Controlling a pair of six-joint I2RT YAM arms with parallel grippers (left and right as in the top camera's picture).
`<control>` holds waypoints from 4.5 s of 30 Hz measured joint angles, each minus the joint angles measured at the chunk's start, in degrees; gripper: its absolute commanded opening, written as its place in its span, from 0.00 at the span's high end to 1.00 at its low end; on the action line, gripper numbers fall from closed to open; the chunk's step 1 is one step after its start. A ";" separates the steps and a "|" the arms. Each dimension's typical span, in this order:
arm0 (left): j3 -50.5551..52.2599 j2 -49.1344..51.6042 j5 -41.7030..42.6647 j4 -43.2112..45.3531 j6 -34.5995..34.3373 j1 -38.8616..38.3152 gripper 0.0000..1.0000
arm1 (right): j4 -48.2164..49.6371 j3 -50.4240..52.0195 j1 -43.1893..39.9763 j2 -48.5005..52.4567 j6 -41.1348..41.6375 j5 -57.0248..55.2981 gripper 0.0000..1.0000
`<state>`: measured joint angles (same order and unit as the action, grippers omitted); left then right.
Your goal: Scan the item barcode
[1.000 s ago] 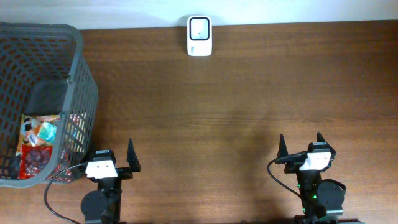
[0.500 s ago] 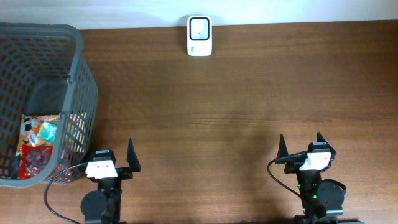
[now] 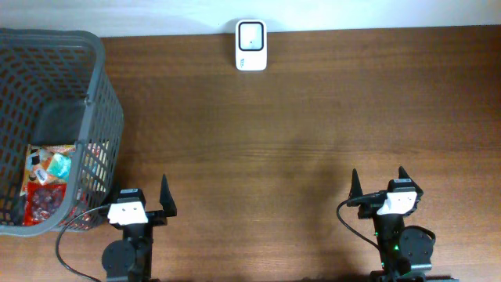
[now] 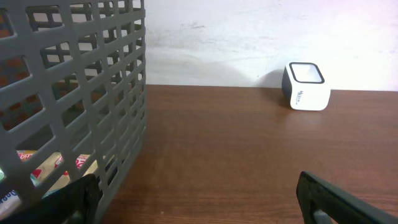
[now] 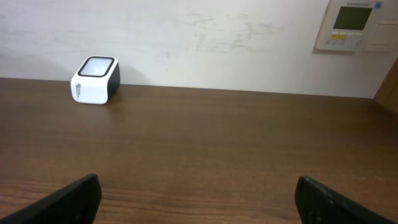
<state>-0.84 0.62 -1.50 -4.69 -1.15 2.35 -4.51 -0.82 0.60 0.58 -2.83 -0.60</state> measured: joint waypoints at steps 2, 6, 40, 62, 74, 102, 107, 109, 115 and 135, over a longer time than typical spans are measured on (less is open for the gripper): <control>0.00 0.00 0.00 0.00 0.00 -0.02 0.01 | 0.00 0.00 0.00 0.00 0.00 0.00 0.02; 0.00 0.00 0.00 0.00 0.00 0.00 0.01 | 0.02 0.00 0.00 0.00 0.04 -0.02 0.02; -102.40 74.90 12.59 -44.87 -8.00 5.51 0.01 | 0.02 0.00 0.15 0.00 0.00 0.00 0.02; -85.11 102.77 -6.64 -52.37 -26.53 28.15 0.41 | 0.00 0.00 0.15 0.00 0.02 0.00 0.02; -78.60 104.65 -4.96 -46.93 -26.99 27.93 1.00 | 0.00 0.00 0.15 0.00 0.00 0.00 0.02; -112.26 124.98 11.04 -56.57 -9.29 -35.52 0.57 | 0.02 0.00 0.17 0.00 0.00 0.02 0.02; -112.34 129.07 10.93 -55.19 -9.11 -41.53 0.01 | 0.02 0.00 0.17 0.00 0.00 0.00 0.02; -115.43 129.46 10.88 -58.71 -9.01 -41.86 0.01 | 0.00 0.00 0.17 0.00 0.02 0.00 0.02; -157.24 130.53 0.11 -83.41 -8.72 -29.66 0.01 | 0.02 0.00 0.20 0.00 0.04 0.00 0.02; -122.03 126.75 -3.37 -70.73 -29.99 26.29 0.01 | 0.04 0.00 0.20 -0.02 -0.04 0.00 0.02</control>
<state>-122.87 127.37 -4.86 -75.42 -31.14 28.64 -4.47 -0.82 0.80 0.56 -2.87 -0.60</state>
